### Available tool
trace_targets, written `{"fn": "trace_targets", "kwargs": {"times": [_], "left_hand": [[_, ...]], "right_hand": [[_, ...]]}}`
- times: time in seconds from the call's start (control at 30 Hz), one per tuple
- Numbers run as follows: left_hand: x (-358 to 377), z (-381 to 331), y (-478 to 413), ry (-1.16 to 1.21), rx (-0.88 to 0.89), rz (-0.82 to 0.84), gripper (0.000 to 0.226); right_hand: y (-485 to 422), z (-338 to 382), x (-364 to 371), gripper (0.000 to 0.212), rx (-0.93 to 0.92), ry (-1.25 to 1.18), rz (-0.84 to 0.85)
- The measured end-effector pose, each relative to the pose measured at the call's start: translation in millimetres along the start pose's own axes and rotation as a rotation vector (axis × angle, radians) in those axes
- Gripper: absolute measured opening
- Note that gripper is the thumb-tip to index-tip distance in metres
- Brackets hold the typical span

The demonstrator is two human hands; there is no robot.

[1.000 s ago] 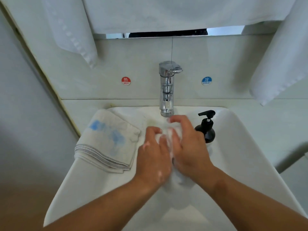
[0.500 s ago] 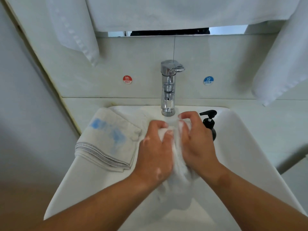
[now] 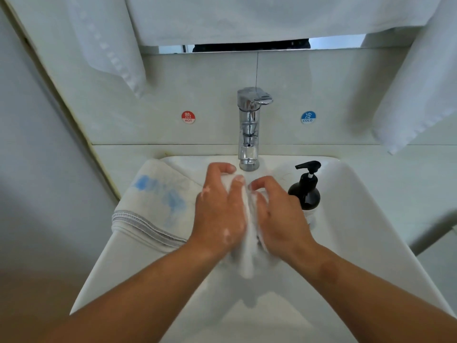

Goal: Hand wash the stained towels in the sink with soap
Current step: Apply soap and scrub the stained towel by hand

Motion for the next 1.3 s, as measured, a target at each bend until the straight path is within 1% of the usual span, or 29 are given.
{"fn": "trace_targets", "kwargs": {"times": [0.07,0.13,0.17,0.23,0.3,0.33,0.37,0.43,0.47,0.5,0.57,0.63,0.67,0.73,0.77,0.83,0.9,0.93,0.97,1.03,1.1,1.17,1.23,1.3], "left_hand": [[0,8,-4,-0.007,-0.059,-0.041,0.008],[10,11,11,-0.060,-0.036,0.003,0.009],[16,8,23,-0.089,0.014,0.050,0.010],[20,-4,44,-0.103,0.133,0.111,0.012],[11,-18,44,-0.065,0.209,0.082,0.013],[5,-21,36,-0.046,0.209,0.054,0.014],[1,-22,25,-0.035,0.184,0.030,0.014],[0,-14,5,-0.036,0.083,0.007,0.013],[2,-6,1,-0.051,0.033,0.006,0.011],[4,-2,3,-0.084,0.026,0.011,0.011],[14,-4,23,-0.170,0.140,0.047,0.018],[21,-11,43,-0.197,0.238,0.113,0.019],[21,-11,44,-0.174,0.241,0.128,0.015],[17,-6,25,-0.115,0.160,0.115,0.012],[15,-2,14,-0.098,0.103,0.099,0.012],[13,7,-3,-0.086,0.005,0.059,0.012],[14,12,2,-0.113,-0.023,0.052,0.012],[17,9,12,-0.128,0.024,0.062,0.013],[21,2,24,-0.146,0.099,0.084,0.015],[25,-12,44,-0.147,0.214,0.142,0.017],[23,-16,39,-0.119,0.222,0.157,0.015],[19,-12,18,-0.116,0.157,0.132,0.012],[15,-1,2,-0.123,0.072,0.074,0.013],[16,8,6,-0.138,0.032,0.068,0.015]], "right_hand": [[10,23,3,0.014,-0.148,-0.022,-0.001],[11,34,-6,0.011,-0.217,-0.041,-0.047],[6,30,-12,0.010,-0.193,-0.051,-0.078],[-5,9,-20,0.009,-0.066,-0.047,-0.114],[-8,-10,-18,0.010,0.062,-0.017,-0.075],[-5,-14,-14,0.011,0.096,0.003,-0.034],[-1,-14,-7,0.013,0.106,0.014,0.011],[9,-1,3,0.015,0.033,-0.021,0.055],[12,8,4,0.014,-0.027,-0.052,0.048],[14,16,1,0.012,-0.086,-0.072,0.023],[9,19,-9,0.011,-0.131,-0.077,-0.049],[-2,3,-17,0.011,-0.038,-0.081,-0.105],[-4,-5,-17,0.011,0.026,-0.083,-0.104],[-2,-14,-7,0.014,0.117,-0.021,-0.029],[2,-13,0,0.016,0.123,0.009,0.027],[11,2,9,0.019,0.043,0.004,0.079],[14,21,4,0.022,-0.093,-0.037,0.032],[12,24,-3,0.022,-0.136,-0.047,-0.023],[7,22,-12,0.020,-0.143,-0.049,-0.091],[-4,6,-27,0.017,-0.053,-0.055,-0.187],[-5,-8,-25,0.017,0.072,-0.032,-0.142],[3,-11,-11,0.015,0.121,0.007,-0.013],[13,3,2,0.016,0.049,0.013,0.069],[16,22,0,0.017,-0.078,-0.017,0.038]]}}
Point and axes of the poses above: each hand's wrist, its own y-axis away from the middle knuckle, its own x-axis out of the palm, z = x × y, the point moved 9 cm from there along -y, towards the middle knuckle, and after that the axes turned 13 degrees about -y, right-handed, at the moved point
